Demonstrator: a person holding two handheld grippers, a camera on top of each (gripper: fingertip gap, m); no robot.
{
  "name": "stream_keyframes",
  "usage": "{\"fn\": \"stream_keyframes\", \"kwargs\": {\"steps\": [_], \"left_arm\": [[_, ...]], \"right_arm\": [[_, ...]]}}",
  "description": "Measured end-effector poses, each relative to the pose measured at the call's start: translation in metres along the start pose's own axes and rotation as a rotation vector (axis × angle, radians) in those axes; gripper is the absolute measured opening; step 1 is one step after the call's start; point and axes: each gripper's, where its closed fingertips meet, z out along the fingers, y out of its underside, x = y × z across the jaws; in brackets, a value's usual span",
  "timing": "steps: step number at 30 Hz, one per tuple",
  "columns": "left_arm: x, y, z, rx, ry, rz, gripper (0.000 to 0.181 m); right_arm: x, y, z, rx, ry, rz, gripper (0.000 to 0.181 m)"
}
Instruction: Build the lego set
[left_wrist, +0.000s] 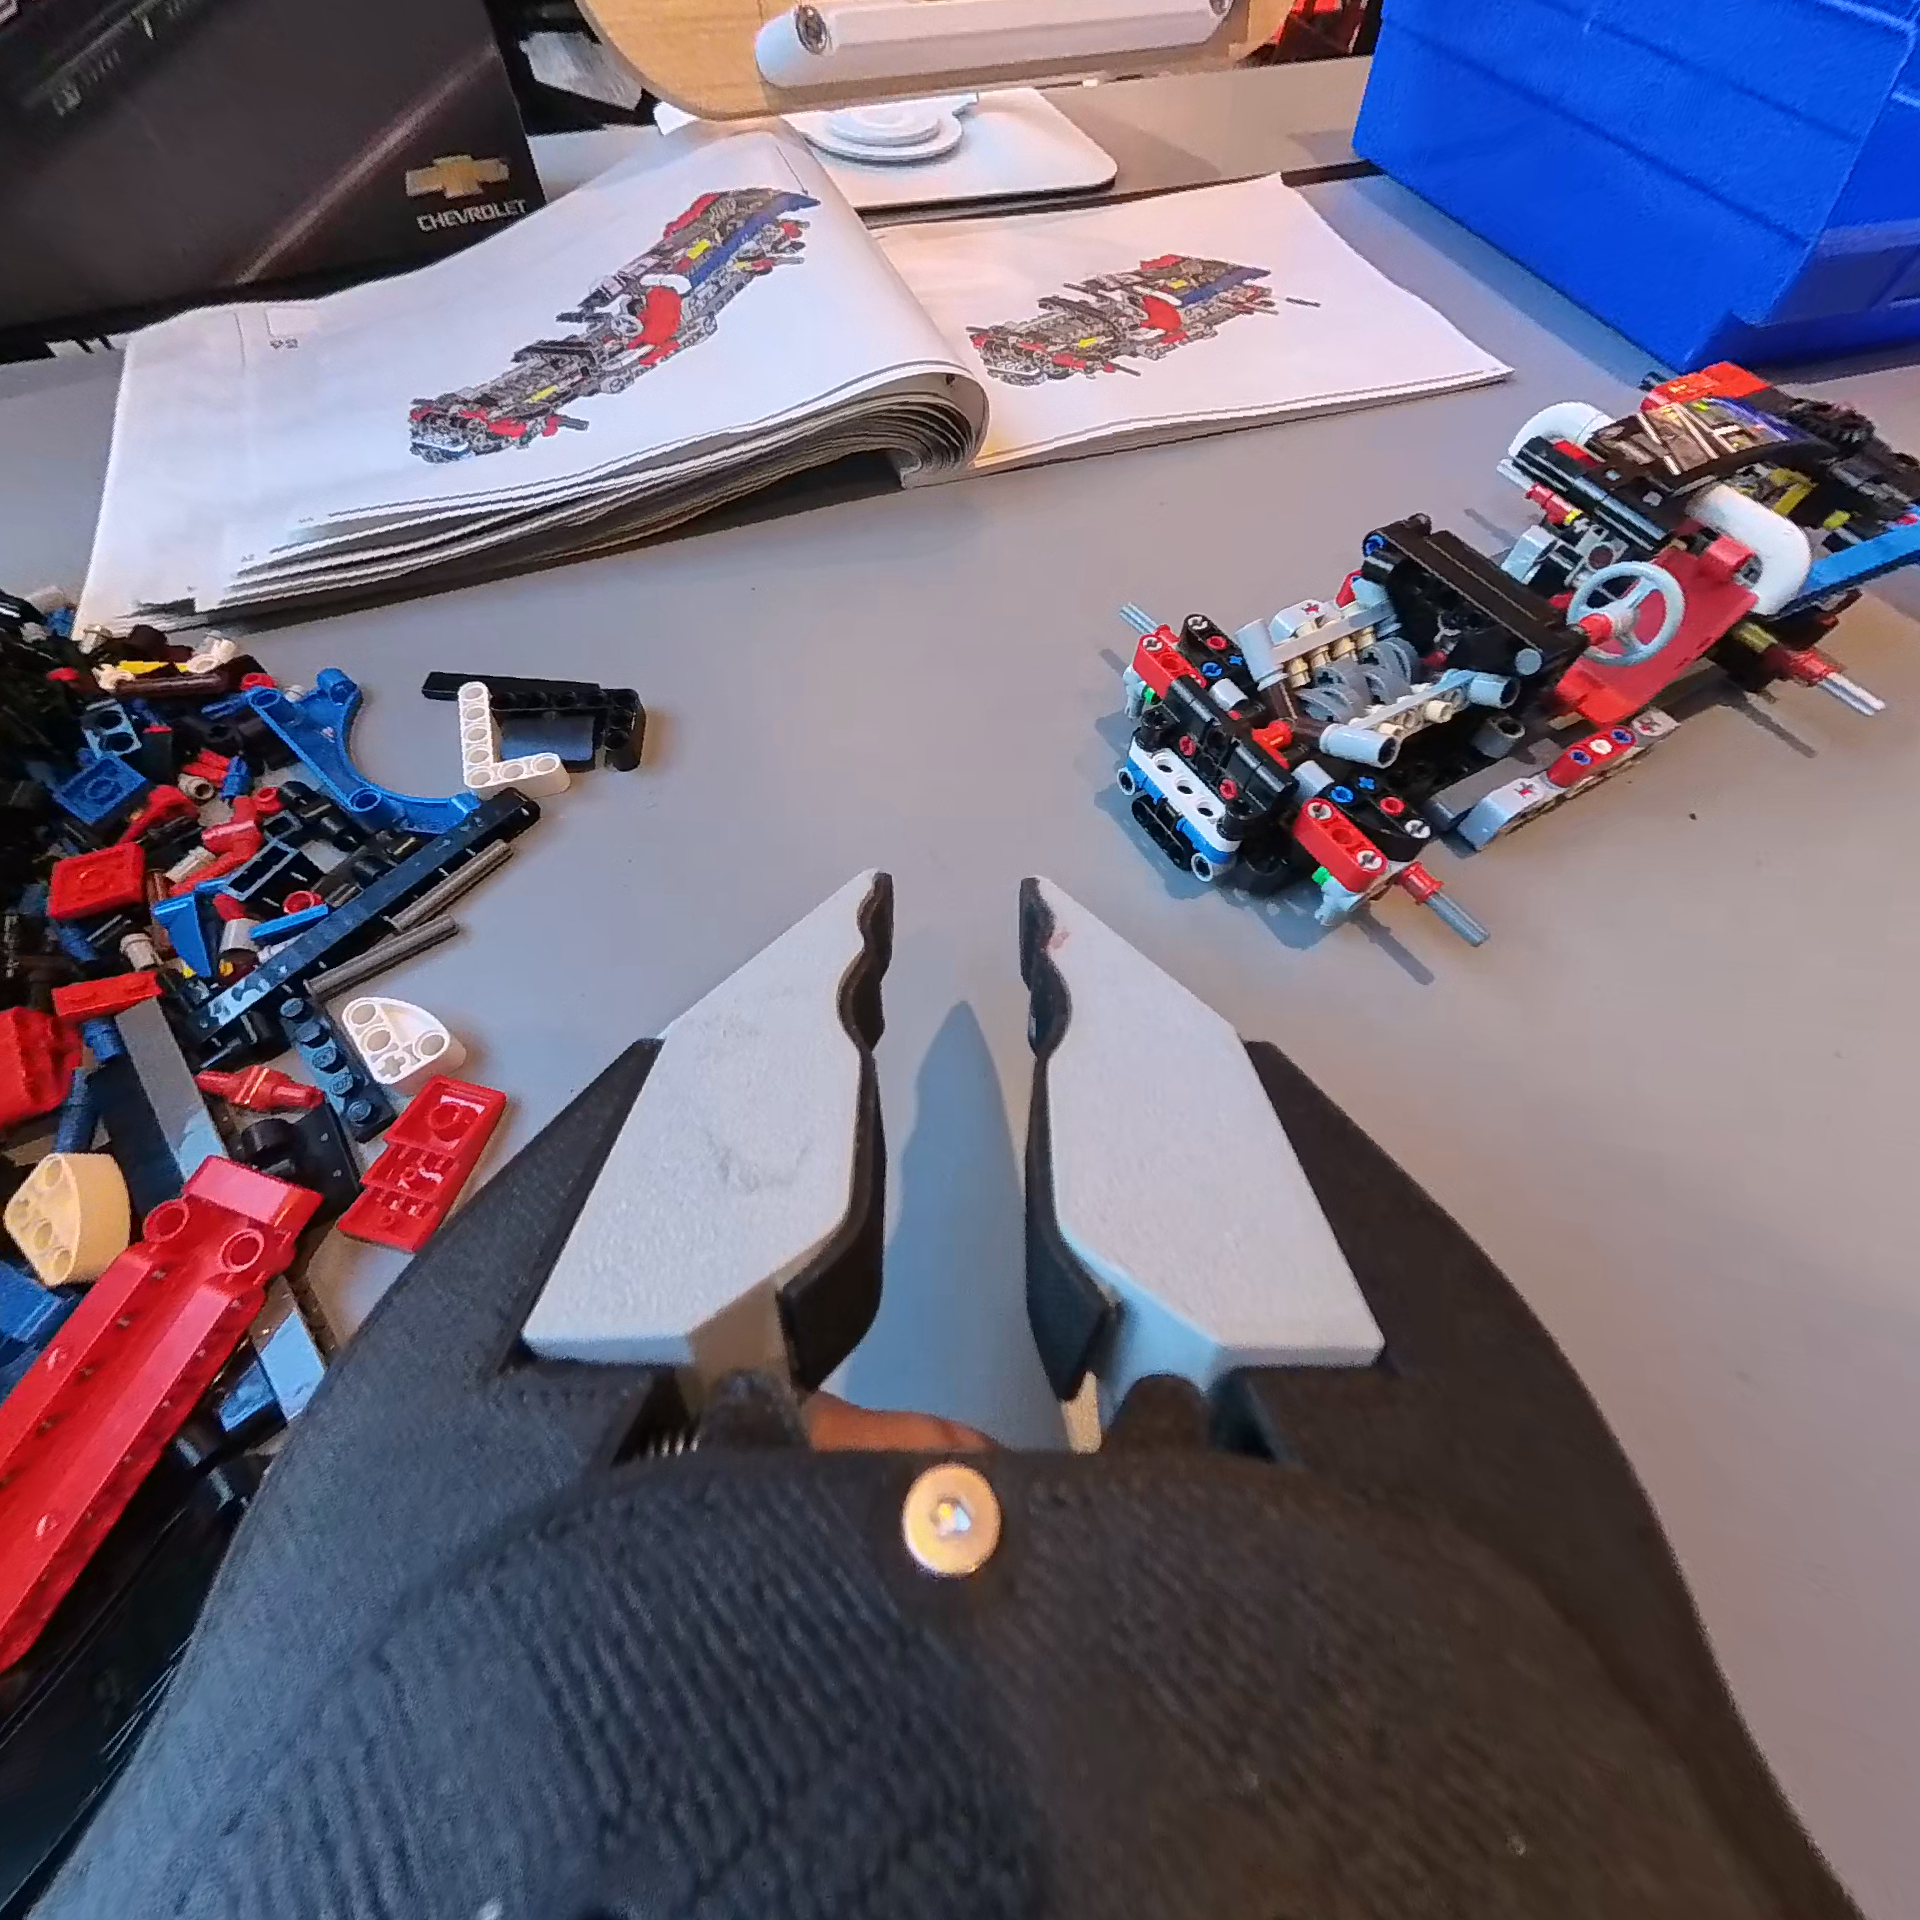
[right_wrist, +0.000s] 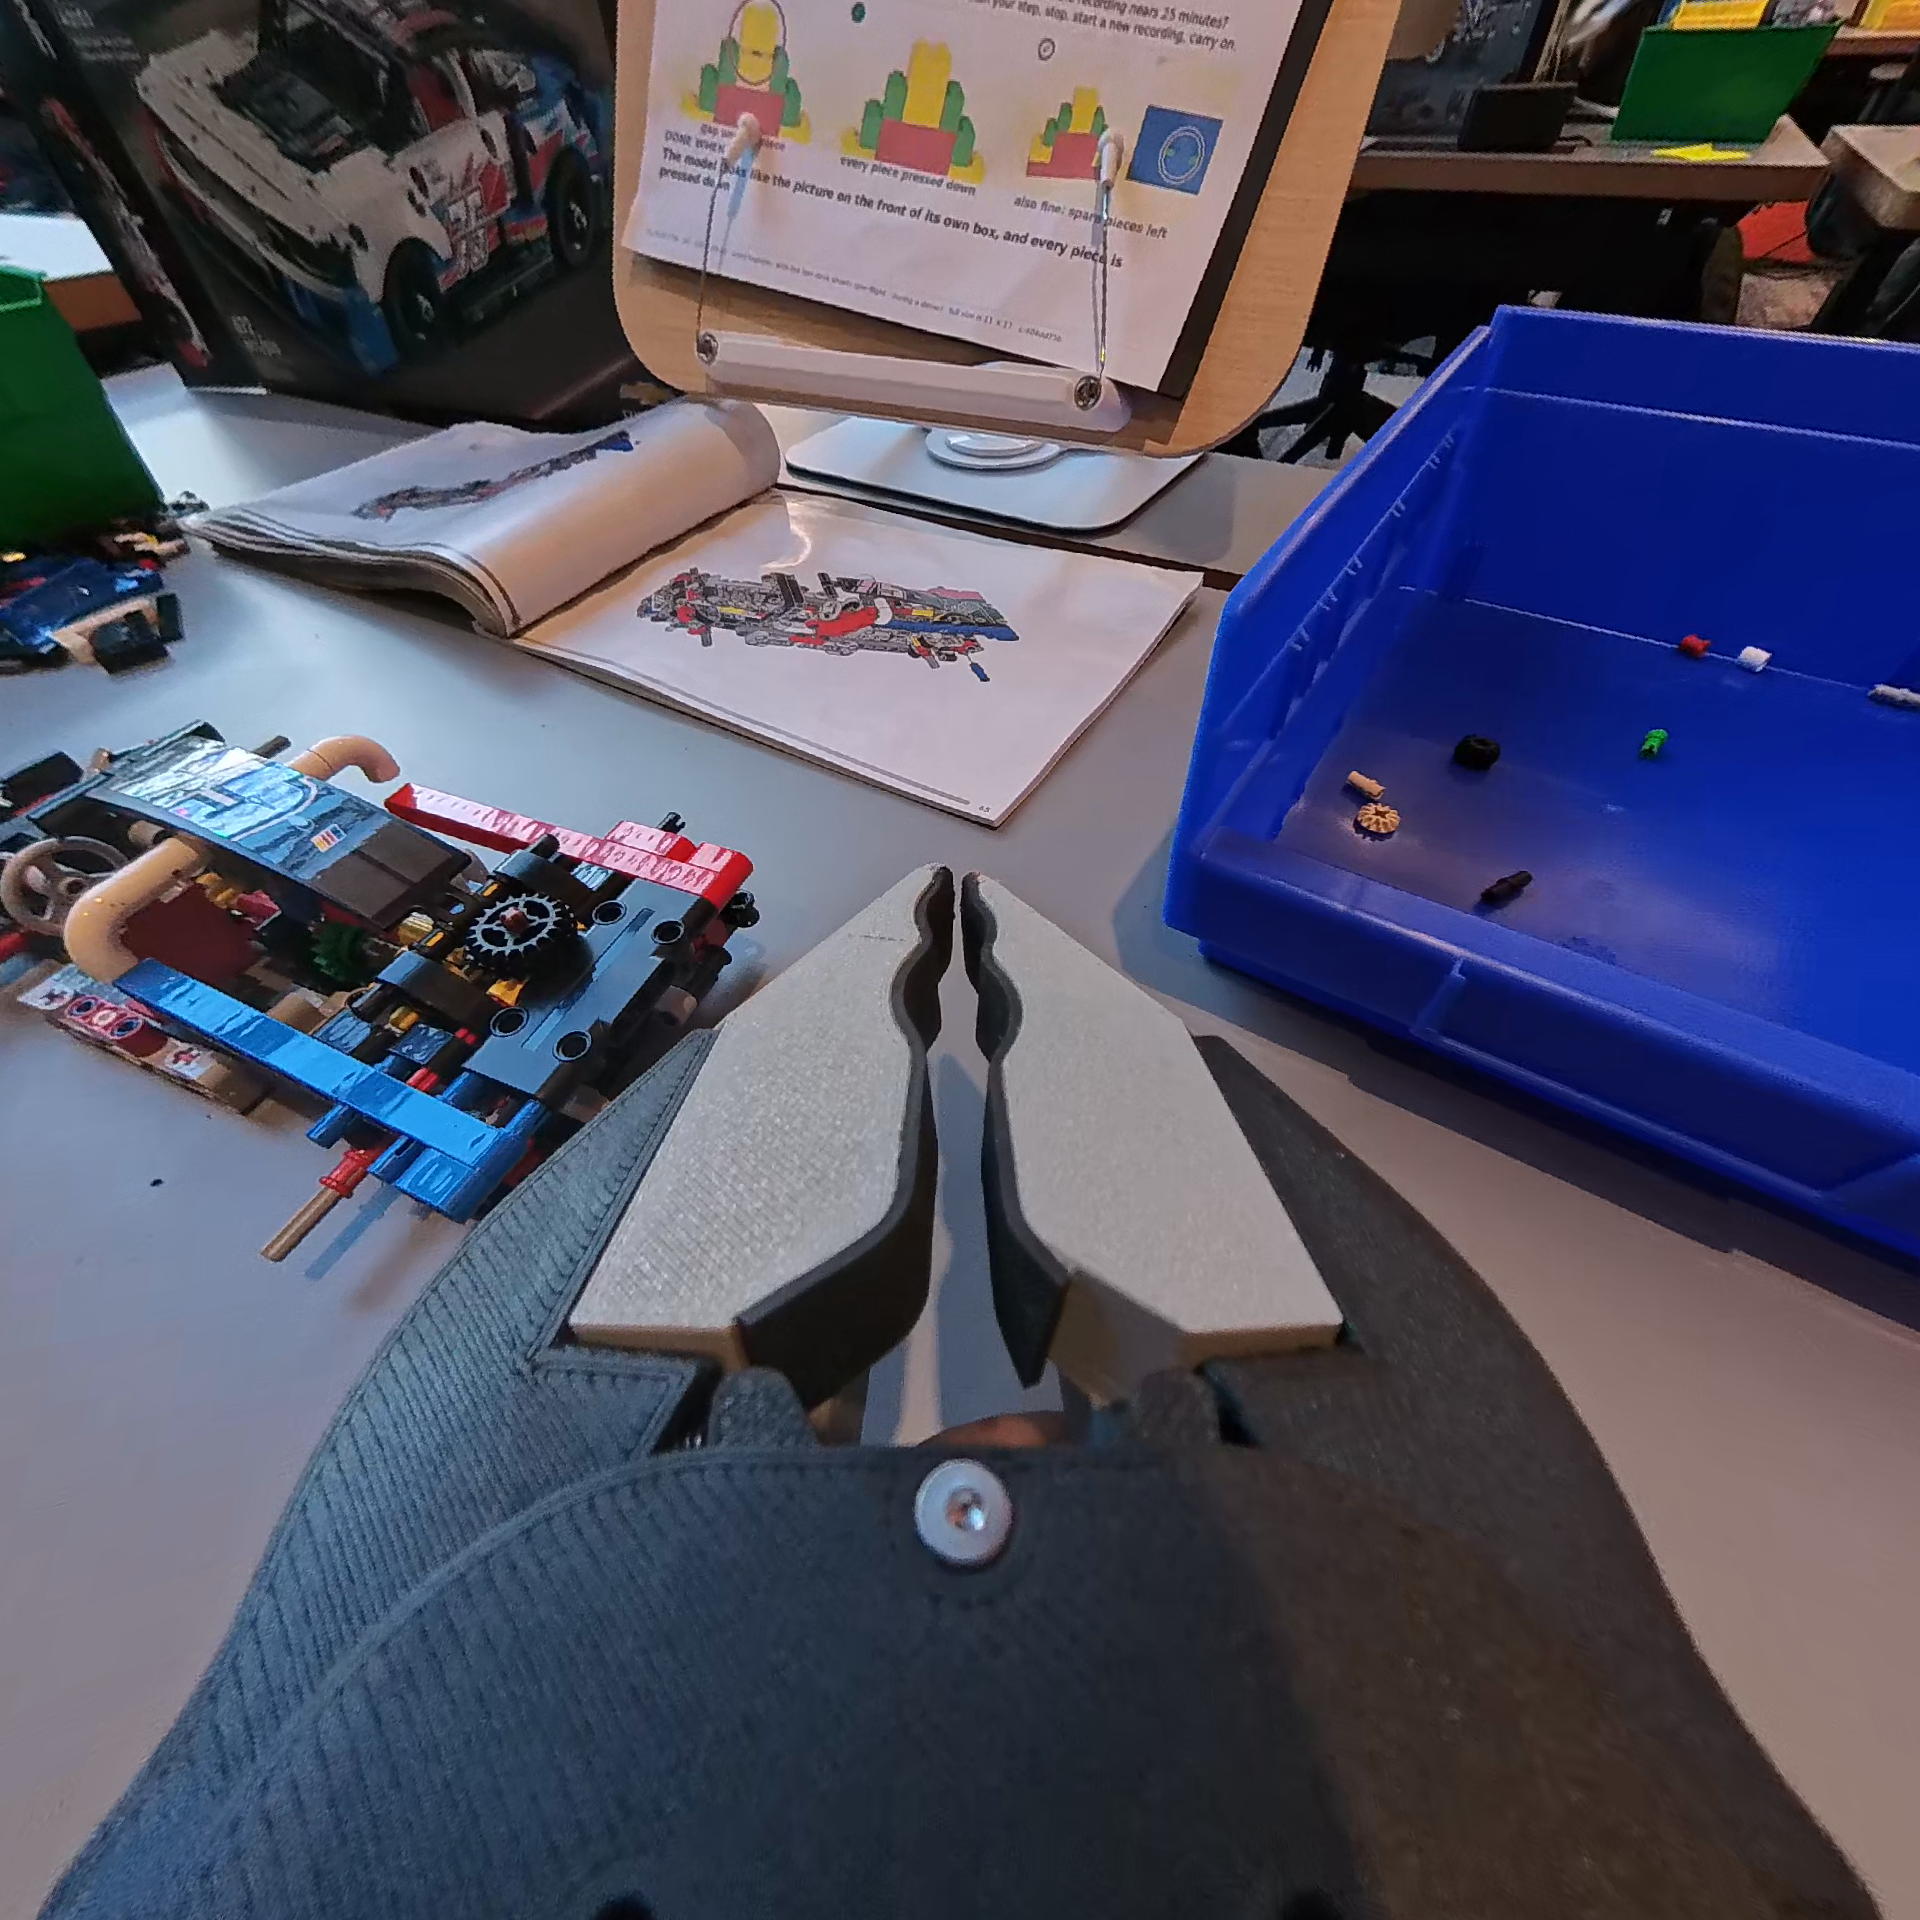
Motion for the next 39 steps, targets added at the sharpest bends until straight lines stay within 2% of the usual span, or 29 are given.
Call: {"fn": "stream_keyframes", "kwargs": {"steps": [14, 22, 29, 39], "left_arm": [[0.005, 0.002, 0.002, -0.014, 0.049, -0.005, 0.022], [0.013, 0.000, 0.010, -0.031, 0.083, 0.008, 0.022], [0.012, 0.000, 0.012, -0.034, 0.062, 0.021, 0.022], [0.011, 0.000, 0.010, -0.029, 0.023, 0.050, 0.023]], "right_arm": [[-0.016, 0.002, 0.010, -0.028, -0.066, -0.056, 0.000], [-0.020, -0.004, 0.010, 0.009, -0.102, -0.066, 0.000], [-0.021, -0.008, 0.005, 0.046, -0.074, -0.100, 0.000], [-0.007, -0.011, -0.017, 0.107, -0.040, 0.004, 0.000]]}}
